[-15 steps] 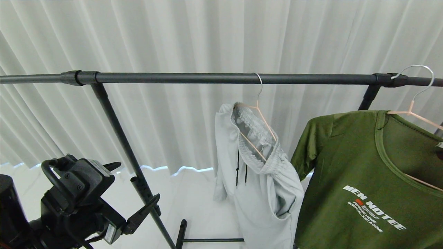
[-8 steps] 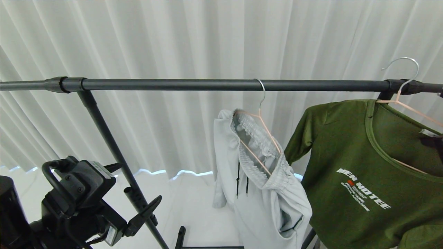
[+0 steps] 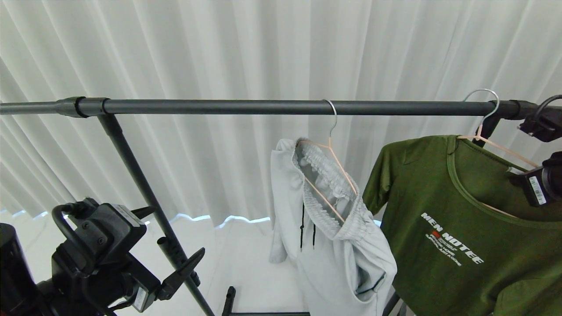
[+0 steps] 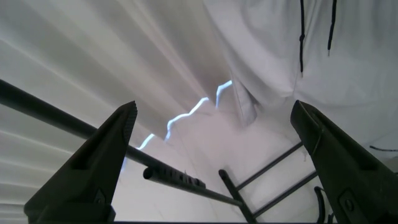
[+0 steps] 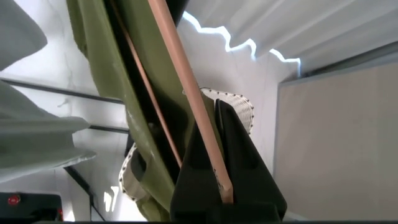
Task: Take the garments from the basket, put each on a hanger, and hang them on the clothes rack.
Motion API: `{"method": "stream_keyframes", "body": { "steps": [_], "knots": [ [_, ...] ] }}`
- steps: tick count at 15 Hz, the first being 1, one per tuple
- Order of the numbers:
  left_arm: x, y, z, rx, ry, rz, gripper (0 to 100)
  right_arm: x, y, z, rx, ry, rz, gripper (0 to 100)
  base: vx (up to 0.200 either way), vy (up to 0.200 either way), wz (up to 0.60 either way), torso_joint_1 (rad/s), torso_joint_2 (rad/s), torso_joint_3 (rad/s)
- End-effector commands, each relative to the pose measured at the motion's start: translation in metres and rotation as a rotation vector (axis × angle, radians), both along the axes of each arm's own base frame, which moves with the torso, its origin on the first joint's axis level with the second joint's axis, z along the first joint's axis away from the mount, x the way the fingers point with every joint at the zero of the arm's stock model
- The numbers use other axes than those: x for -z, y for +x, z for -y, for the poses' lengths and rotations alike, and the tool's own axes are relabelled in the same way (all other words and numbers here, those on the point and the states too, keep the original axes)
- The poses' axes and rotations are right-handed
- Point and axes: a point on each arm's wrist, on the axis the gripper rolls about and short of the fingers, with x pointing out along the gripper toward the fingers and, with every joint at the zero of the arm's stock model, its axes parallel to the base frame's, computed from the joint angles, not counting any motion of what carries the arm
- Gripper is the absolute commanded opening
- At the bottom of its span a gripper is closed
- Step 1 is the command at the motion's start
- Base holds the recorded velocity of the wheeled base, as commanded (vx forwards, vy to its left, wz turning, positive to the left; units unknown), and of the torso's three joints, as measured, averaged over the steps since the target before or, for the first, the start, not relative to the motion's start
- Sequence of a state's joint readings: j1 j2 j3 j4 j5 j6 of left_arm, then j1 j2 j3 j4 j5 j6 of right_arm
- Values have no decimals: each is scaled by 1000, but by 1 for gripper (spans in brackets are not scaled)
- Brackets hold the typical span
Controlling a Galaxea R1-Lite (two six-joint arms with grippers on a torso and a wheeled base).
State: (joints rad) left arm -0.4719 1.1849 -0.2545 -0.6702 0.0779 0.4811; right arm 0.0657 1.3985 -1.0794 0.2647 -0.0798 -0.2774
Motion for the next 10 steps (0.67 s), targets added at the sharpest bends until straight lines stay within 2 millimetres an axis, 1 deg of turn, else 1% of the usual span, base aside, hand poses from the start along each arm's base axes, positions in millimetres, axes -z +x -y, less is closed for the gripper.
{"method": "stream_keyframes", "body": {
  "steps": [1,8,9,10],
  "knots": [
    [0,0,0,0,0,1,100,6,7,0,3,-2,-23,0,0,0,0,0,0,0],
    [0,0,0,0,0,1,100,7,5,-6,-12,-5,-23,0,0,0,0,0,0,0],
    [-1,0,0,0,-3,3,100,8,4,-7,-16,-4,-26,100,0,0,0,0,0,0],
    [-1,0,0,-2,-5,4,100,6,2,-7,-19,-3,-17,100,0,0,0,0,0,0]
  ]
}}
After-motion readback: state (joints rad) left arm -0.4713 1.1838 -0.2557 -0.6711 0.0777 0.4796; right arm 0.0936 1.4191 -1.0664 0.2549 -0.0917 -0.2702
